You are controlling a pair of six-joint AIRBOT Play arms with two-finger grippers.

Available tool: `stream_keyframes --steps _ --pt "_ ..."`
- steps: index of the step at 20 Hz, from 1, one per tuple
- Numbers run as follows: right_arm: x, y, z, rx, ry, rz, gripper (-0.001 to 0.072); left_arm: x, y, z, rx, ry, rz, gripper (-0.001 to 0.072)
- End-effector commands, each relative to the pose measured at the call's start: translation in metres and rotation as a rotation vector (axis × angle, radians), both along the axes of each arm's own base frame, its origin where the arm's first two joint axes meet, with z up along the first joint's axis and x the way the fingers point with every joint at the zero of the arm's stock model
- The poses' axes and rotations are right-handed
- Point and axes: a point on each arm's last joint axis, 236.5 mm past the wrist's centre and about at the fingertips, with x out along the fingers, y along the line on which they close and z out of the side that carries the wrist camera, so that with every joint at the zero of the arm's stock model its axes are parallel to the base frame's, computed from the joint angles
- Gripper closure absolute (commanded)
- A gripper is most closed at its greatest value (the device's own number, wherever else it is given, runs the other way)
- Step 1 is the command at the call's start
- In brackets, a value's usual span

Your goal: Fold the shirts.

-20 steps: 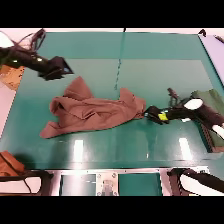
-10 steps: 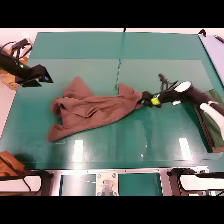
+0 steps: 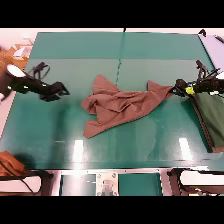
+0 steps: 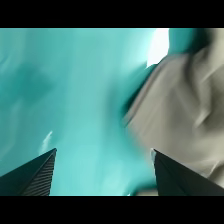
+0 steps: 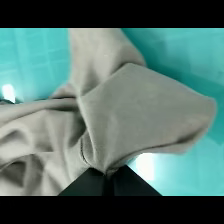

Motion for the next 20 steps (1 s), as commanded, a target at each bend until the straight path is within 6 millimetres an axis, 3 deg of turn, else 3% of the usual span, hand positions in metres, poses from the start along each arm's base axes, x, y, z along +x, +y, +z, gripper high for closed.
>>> stream_keyframes --steps 1,5,8,9,10,11,12,14,16,18,20 --pt "0.001 -0.012 -0.008 -0.012 0.006 -0.006 0.0689 0.034 -0.059 -0.014 -0.087 -0.148 0.064 0.0027" --pt "0.003 -0.014 -0.009 -0.015 0.001 -0.012 0.0689 0.016 -0.129 -0.048 -0.095 -0.113 -0.039 0.0027" --pt "0.006 -0.016 -0.008 -0.021 -0.009 -0.021 0.0689 0.003 -0.158 -0.055 -0.126 -0.098 -0.088 0.003" --pt "0.006 -0.016 -0.008 -0.021 -0.01 -0.021 0.0689 0.004 -0.165 -0.051 -0.146 -0.11 -0.092 0.0224" --pt "0.006 -0.016 -0.008 -0.021 -0.009 -0.02 0.0689 0.008 -0.169 -0.044 -0.164 -0.139 -0.104 0.06" --pt "0.006 -0.016 -0.008 -0.02 -0.01 -0.021 0.0689 0.014 -0.175 -0.032 -0.177 -0.182 -0.133 0.0685" --pt "0.006 -0.015 -0.006 -0.017 -0.012 -0.018 0.0689 0.022 -0.179 -0.017 -0.181 -0.223 -0.16 0.0687" --pt "0.011 -0.014 0.013 -0.013 -0.034 -0.002 0.0689 0.042 -0.18 0.029 -0.129 -0.356 -0.242 0.0688" --pt "0.022 -0.016 0.063 -0.035 -0.118 0.024 0.069 0.062 -0.163 0.096 0.009 -0.512 -0.284 0.0688" --pt "0.032 -0.014 0.143 -0.061 -0.27 0.036 0.069 0.067 -0.136 0.184 0.164 -0.674 -0.297 0.0689" --pt "0.029 -0.002 0.239 -0.099 -0.48 0.057 0.069 0.049 -0.121 0.273 0.224 -0.835 -0.299 0.0689"
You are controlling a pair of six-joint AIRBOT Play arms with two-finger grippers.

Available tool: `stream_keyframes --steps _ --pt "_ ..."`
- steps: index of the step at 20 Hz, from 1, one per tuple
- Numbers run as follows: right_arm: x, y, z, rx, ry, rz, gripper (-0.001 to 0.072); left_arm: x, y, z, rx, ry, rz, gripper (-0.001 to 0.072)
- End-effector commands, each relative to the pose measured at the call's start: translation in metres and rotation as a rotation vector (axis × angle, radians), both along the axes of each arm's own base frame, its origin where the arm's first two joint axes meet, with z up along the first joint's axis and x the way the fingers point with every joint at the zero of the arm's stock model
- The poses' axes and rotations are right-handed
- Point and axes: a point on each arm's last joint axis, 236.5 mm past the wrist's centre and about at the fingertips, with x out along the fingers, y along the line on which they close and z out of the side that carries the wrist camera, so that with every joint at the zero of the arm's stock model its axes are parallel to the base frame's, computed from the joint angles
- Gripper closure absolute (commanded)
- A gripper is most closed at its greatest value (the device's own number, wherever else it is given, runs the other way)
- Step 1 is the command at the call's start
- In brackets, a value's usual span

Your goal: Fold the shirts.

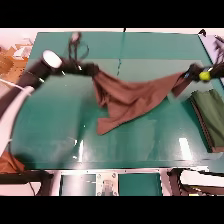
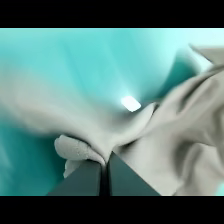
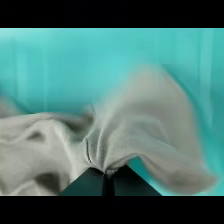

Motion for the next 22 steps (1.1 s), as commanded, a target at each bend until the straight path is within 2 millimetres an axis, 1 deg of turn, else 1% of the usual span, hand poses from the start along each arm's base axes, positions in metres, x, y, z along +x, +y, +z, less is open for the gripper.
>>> stream_keyframes --steps 1,2,3,4,5,7,8,9,10,11,12,13,14,15,17,18,19,20,21,22 --pt "-0.016 0.022 0.152 -0.058 -0.311 0.043 0.069 -0.029 0.039 0.151 0.116 -0.302 0.04 0.0688" --pt "-0.03 0.028 0.194 -0.098 -0.405 0.043 0.069 -0.048 0.046 0.193 0.104 -0.383 0.046 0.0688" --pt "-0.048 0.035 0.236 -0.141 -0.503 0.046 0.0689 -0.071 0.053 0.236 0.089 -0.469 0.053 0.0689" --pt "-0.068 0.041 0.271 -0.184 -0.587 0.042 0.0689 -0.093 0.062 0.272 0.076 -0.548 0.065 0.0688" --pt "-0.089 0.046 0.304 -0.233 -0.675 0.029 0.069 -0.119 0.072 0.306 0.067 -0.627 0.079 0.0689" --pt "-0.127 0.054 0.358 -0.3 -0.837 -0.015 0.0689 -0.165 0.088 0.356 0.043 -0.753 0.099 0.0688" --pt "-0.145 0.056 0.381 -0.329 -0.915 -0.046 0.0689 -0.185 0.095 0.373 0.034 -0.798 0.109 0.0688" --pt "-0.16 0.057 0.398 -0.353 -0.976 -0.073 0.0689 -0.197 0.1 0.381 0.034 -0.823 0.116 0.0688" --pt "-0.169 0.056 0.409 -0.372 -1.014 -0.096 0.0689 -0.203 0.104 0.383 0.047 -0.831 0.124 0.0688" --pt "-0.173 0.055 0.415 -0.38 -1.037 -0.109 0.0689 -0.206 0.108 0.38 0.066 -0.821 0.128 0.0688" --pt "-0.172 0.054 0.415 -0.379 -1.038 -0.11 0.0689 -0.204 0.11 0.37 0.092 -0.788 0.128 0.0688" --pt "-0.166 0.052 0.411 -0.374 -1.022 -0.108 0.0689 -0.198 0.109 0.358 0.119 -0.745 0.121 0.0688" --pt "-0.156 0.049 0.402 -0.364 -0.994 -0.105 0.0689 -0.188 0.109 0.342 0.141 -0.685 0.123 0.0687" --pt "-0.141 0.044 0.387 -0.344 -0.95 -0.1 0.0689 -0.175 0.109 0.323 0.169 -0.622 0.124 0.0687" --pt "-0.103 0.03 0.34 -0.297 -0.827 -0.096 0.0689 -0.144 0.102 0.273 0.225 -0.483 0.105 0.0687" --pt "-0.083 0.023 0.31 -0.266 -0.754 -0.095 0.0689 -0.125 0.096 0.24 0.245 -0.397 0.094 0.0687" --pt "-0.061 0.018 0.273 -0.222 -0.669 -0.086 0.0689 -0.106 0.091 0.205 0.263 -0.311 0.085 0.0687" --pt "-0.04 0.014 0.233 -0.189 -0.587 -0.079 0.0689 -0.087 0.085 0.161 0.292 -0.216 0.07 0.0687" --pt "-0.019 0.013 0.189 -0.166 -0.506 -0.065 0.0689 -0.07 0.078 0.117 0.306 -0.128 0.058 0.0686" --pt "0.002 0.013 0.141 -0.143 -0.428 -0.053 0.0689 -0.052 0.07 0.067 0.309 -0.036 0.051 0.0686"
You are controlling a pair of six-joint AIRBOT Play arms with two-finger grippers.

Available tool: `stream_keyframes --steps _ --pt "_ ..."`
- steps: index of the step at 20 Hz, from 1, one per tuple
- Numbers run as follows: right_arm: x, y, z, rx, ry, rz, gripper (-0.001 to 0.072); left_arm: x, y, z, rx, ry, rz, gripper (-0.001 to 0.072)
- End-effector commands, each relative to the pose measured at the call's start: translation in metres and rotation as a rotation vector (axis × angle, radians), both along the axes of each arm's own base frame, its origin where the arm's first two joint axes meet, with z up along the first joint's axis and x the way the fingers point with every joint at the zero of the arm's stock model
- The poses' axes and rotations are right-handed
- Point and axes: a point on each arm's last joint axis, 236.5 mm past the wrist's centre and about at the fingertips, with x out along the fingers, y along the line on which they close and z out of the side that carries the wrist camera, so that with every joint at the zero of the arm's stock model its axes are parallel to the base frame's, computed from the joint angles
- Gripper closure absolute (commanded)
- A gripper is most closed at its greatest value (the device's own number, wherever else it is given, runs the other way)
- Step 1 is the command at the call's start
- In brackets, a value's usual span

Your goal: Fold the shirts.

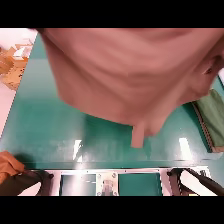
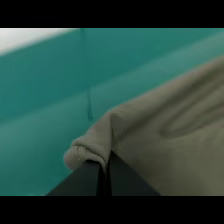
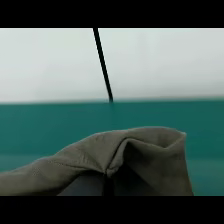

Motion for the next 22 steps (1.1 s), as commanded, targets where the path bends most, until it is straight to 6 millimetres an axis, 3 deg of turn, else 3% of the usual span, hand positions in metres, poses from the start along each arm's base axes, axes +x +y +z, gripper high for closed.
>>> stream_keyframes --steps 1,4,6,7,8,9,10,12,15,18,22 --pt "0.061 0.002 -0.143 0.086 0.25 0.036 0.0689 0.049 -0.019 -0.154 0.03 0.302 0.024 0.0686" --pt "0.099 0.023 -0.271 0.153 0.485 0.079 0.0689 0.082 -0.05 -0.281 -0.07 0.503 0.048 0.0685" --pt "0.11 0.034 -0.337 0.186 0.603 0.09 0.0688 0.097 -0.067 -0.332 -0.16 0.584 0.078 0.0685" --pt "0.11 0.034 -0.355 0.203 0.64 0.084 0.0663 0.101 -0.071 -0.344 -0.188 0.601 0.092 0.0682" --pt "0.11 0.03 -0.364 0.22 0.66 0.069 0.0486 0.105 -0.067 -0.349 -0.19 0.599 0.105 0.0409" --pt "0.11 0.023 -0.362 0.225 0.657 0.057 0.0386 0.108 -0.06 -0.347 -0.197 0.598 0.118 0.0069" --pt "0.108 0.011 -0.354 0.231 0.654 0.048 0.0377 0.112 -0.046 -0.338 -0.203 0.61 0.128 0.0027" --pt "0.091 -0.017 -0.332 0.256 0.676 0.039 0.0378 0.114 -0.009 -0.309 -0.204 0.661 0.131 0.0027" --pt "0.034 -0.05 -0.32 0.328 0.798 0.042 0.0378 0.104 0.062 -0.27 -0.206 0.752 0.155 0.0027" --pt "-0.038 -0.061 -0.347 0.47 0.944 -0.02 0.0378 0.076 0.112 -0.272 -0.21 0.878 0.184 0.0027" --pt "-0.129 -0.062 -0.405 0.619 1.108 -0.166 0.0375 0.04 0.133 -0.304 -0.209 1.026 0.169 0.0027"
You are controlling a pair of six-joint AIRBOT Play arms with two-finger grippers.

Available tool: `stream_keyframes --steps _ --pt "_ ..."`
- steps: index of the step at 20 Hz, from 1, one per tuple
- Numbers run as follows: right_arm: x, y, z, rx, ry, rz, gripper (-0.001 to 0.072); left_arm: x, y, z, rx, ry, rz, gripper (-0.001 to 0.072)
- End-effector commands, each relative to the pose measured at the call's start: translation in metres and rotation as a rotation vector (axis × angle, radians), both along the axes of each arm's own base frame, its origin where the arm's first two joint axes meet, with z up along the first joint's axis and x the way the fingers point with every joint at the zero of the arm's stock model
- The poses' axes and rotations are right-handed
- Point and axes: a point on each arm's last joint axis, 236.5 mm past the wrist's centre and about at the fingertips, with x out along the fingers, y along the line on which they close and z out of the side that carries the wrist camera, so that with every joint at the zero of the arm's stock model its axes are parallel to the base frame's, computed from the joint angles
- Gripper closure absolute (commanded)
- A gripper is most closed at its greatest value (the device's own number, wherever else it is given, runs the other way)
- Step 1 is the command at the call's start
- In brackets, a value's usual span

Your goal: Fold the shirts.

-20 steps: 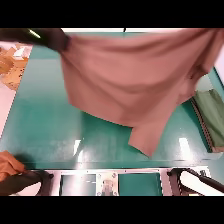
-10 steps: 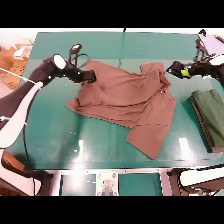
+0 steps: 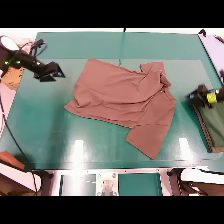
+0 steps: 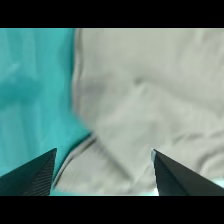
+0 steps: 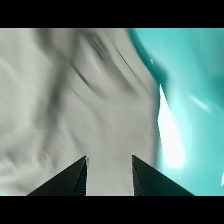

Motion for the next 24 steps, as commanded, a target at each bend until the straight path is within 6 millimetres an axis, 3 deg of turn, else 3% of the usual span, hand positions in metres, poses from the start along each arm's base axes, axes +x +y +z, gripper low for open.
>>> stream_keyframes --steps 1,4,9,10,11,12,14,16,18,20,24 --pt "-0.076 0.009 -0.045 0.098 0.164 -0.116 0.0375 -0.04 0.017 -0.022 -0.028 0.147 -0.047 0.0027" --pt "-0.095 0.039 -0.09 0.168 0.203 -0.178 0.0374 -0.053 0.015 -0.041 -0.039 0.193 -0.059 0.0027" --pt "-0.087 0.094 -0.122 0.259 0.211 -0.098 0.0377 -0.057 0.014 -0.043 -0.043 0.208 -0.062 0.0027" --pt "-0.081 0.102 -0.122 0.269 0.192 -0.075 0.0443 -0.057 0.014 -0.043 -0.043 0.209 -0.063 0.0027" --pt "-0.074 0.106 -0.119 0.268 0.174 -0.061 0.0612 -0.057 0.014 -0.043 -0.044 0.21 -0.063 0.0027" --pt "-0.066 0.102 -0.114 0.257 0.155 -0.046 0.0686 -0.059 0.013 -0.043 -0.045 0.215 -0.066 0.0027" --pt "-0.056 0.081 -0.101 0.214 0.147 -0.036 0.0688 -0.062 0.013 -0.043 -0.048 0.226 -0.072 0.0027" --pt "-0.048 0.04 -0.089 0.105 0.161 -0.067 0.0688 -0.069 0.011 -0.047 -0.055 0.255 -0.078 0.0027" --pt "-0.037 0.013 -0.074 0.04 0.136 -0.078 0.0688 -0.087 0.007 -0.061 -0.072 0.322 -0.084 0.0028" --pt "-0.03 0.011 -0.069 0.03 0.117 -0.072 0.0688 -0.103 -0.002 -0.079 -0.112 0.38 -0.069 0.0027" --pt "-0.028 0.027 -0.072 0.028 0.12 -0.013 0.0688 -0.125 -0.046 -0.105 -0.27 0.428 -0.046 0.0028"
